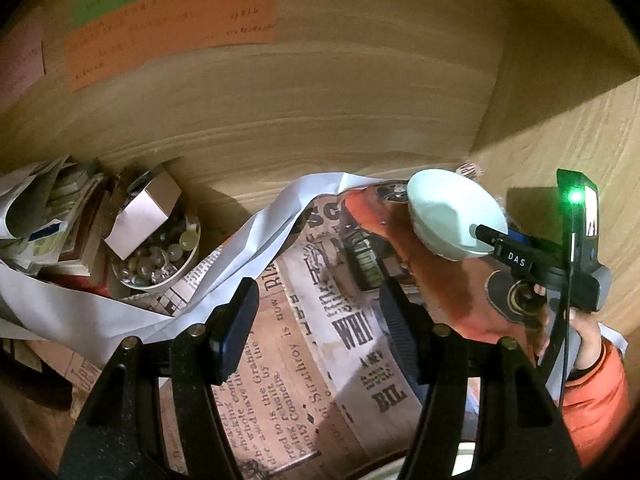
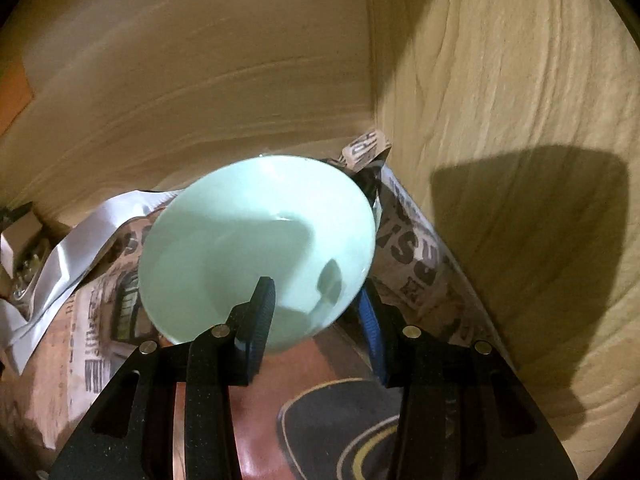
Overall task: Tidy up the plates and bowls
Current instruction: 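Reach the left tool to the small mint green bowl and grasp its rim, then lift the mint green bowl with the left tool and carry it over the bowl stack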
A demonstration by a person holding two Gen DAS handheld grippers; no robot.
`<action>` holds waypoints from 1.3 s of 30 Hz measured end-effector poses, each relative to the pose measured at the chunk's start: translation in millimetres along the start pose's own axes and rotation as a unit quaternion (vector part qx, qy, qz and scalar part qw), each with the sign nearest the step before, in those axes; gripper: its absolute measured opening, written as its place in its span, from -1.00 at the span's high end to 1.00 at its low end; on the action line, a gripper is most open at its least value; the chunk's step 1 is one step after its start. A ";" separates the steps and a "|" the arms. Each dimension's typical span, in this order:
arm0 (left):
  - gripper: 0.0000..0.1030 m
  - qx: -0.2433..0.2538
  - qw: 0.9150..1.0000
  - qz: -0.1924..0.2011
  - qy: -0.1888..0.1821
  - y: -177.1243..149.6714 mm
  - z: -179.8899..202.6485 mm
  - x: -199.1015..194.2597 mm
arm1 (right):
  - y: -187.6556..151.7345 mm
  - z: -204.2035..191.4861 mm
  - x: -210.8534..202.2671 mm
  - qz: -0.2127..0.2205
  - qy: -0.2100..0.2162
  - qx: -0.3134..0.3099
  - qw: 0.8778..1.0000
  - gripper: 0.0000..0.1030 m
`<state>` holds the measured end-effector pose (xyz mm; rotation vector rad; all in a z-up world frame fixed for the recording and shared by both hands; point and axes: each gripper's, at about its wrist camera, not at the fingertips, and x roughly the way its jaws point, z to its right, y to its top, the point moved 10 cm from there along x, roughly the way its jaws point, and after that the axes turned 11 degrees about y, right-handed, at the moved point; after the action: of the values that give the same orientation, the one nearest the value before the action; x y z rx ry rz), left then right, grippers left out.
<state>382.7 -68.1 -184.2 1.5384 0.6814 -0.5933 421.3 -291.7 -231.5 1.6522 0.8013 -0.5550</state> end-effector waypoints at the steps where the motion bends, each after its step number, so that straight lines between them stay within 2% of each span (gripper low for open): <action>1: -0.21 0.002 1.000 -0.001 0.002 -0.3 -0.5 1.4 | 0.2 0.0 1.5 0.000 0.000 0.000 1.000 0.26; 4: -0.21 0.003 1.000 -0.011 0.006 -2.5 -2.1 7.1 | 0.5 -4.1 2.5 0.000 -0.005 -0.009 1.000 0.43; 7: -0.21 0.001 1.000 -0.023 0.001 -3.7 -1.3 13.1 | -3.1 -14.3 1.6 -0.007 0.019 -0.023 1.000 0.52; 12: -0.21 -0.002 0.999 -0.038 0.011 -5.4 -4.0 23.1 | -21.0 -45.4 -4.4 -0.028 0.056 -0.072 0.995 0.53; 15: -0.21 -0.012 0.998 -0.057 0.012 -9.0 -7.3 31.7 | -35.0 -70.1 -13.6 -0.044 0.096 -0.100 0.989 0.54; 19: -0.21 -0.019 0.997 -0.074 0.023 -12.9 -14.1 41.5 | -52.5 -94.2 -26.3 -0.062 0.140 -0.121 0.981 0.55; 23: -0.19 -0.025 0.995 -0.096 0.020 -18.7 -16.5 49.9 | -65.2 -107.3 -38.0 -0.073 0.168 -0.134 0.974 0.57; 27: 0.04 -0.023 0.993 -0.112 0.014 -23.6 -13.7 53.7 | -68.4 -105.5 -47.9 -0.076 0.181 -0.133 0.972 0.57; 32: 0.36 -0.014 0.991 -0.135 0.003 -31.3 -4.4 63.4 | -66.7 -106.9 -39.0 -0.079 0.194 -0.119 0.971 0.57; 39: 0.51 -0.011 0.990 -0.141 -0.003 -32.1 1.0 65.4 | -64.6 -108.3 -33.9 -0.075 0.201 -0.108 0.971 0.57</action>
<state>404.6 -63.2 -253.6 1.4299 0.9059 -0.7982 344.0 -186.7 -224.0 1.5281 1.2461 -0.2244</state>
